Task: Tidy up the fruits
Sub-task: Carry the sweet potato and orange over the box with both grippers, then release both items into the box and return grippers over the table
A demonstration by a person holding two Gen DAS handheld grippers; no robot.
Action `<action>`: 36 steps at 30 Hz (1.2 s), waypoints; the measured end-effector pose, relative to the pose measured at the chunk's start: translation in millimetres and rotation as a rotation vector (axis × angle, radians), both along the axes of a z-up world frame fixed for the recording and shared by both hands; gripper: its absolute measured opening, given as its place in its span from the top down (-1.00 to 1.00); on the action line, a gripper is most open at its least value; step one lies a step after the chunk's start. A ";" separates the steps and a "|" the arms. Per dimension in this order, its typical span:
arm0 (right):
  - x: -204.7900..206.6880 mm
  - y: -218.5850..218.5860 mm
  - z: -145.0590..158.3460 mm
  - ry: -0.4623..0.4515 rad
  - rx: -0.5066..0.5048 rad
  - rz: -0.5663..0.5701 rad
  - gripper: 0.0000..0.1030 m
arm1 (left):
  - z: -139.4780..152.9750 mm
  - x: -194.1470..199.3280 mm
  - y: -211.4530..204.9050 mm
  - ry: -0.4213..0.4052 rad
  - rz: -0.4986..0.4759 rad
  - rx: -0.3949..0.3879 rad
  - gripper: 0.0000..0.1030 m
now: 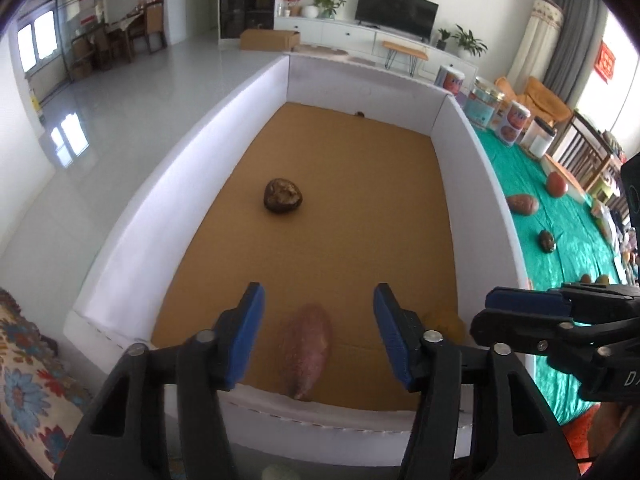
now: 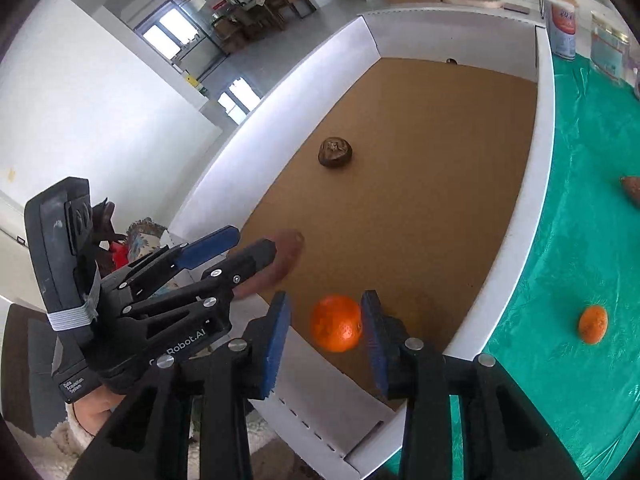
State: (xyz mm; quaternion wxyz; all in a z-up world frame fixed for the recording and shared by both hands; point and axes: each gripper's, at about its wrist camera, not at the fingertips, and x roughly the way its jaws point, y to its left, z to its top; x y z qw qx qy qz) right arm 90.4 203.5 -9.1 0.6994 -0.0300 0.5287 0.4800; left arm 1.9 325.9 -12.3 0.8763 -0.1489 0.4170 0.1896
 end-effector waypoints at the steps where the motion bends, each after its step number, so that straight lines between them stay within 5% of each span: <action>1: 2.4 -9.3 13.8 -0.027 0.023 -0.014 0.27 | 9.9 0.9 -3.8 -0.028 0.000 0.017 -0.27; 5: 10.7 -62.6 84.0 -0.192 0.097 -0.096 0.14 | 50.8 8.3 -32.7 -0.152 -0.062 0.058 -0.39; 8: 9.4 -120.6 124.6 -0.342 0.129 -0.208 -0.30 | 71.6 17.6 -73.4 -0.240 -0.166 0.045 -0.43; 11: 5.9 -182.8 130.0 -0.479 0.095 -0.377 -0.75 | 72.4 33.5 -124.6 -0.266 -0.302 0.009 -0.54; 15: 2.1 -264.5 70.5 -0.525 -0.057 -0.651 -0.94 | 40.7 60.3 -199.3 -0.187 -0.486 -0.053 -0.54; 19: 12.6 -322.7 -21.1 -0.343 -0.197 -0.812 -0.94 | -18.6 84.2 -259.5 -0.050 -0.582 -0.081 -0.53; 22: 14.5 -354.6 -56.9 -0.261 -0.234 -0.905 -0.94 | -56.8 95.8 -285.6 0.024 -0.600 -0.036 -0.53; 26: 18.1 -366.5 -72.8 -0.259 -0.282 -0.960 -0.94 | -80.0 98.4 -297.8 0.030 -0.565 0.062 -0.53; 36: 14.1 -374.6 -75.8 -0.303 -0.290 -1.028 -0.94 | -97.2 96.8 -284.5 0.037 -0.503 0.064 -0.53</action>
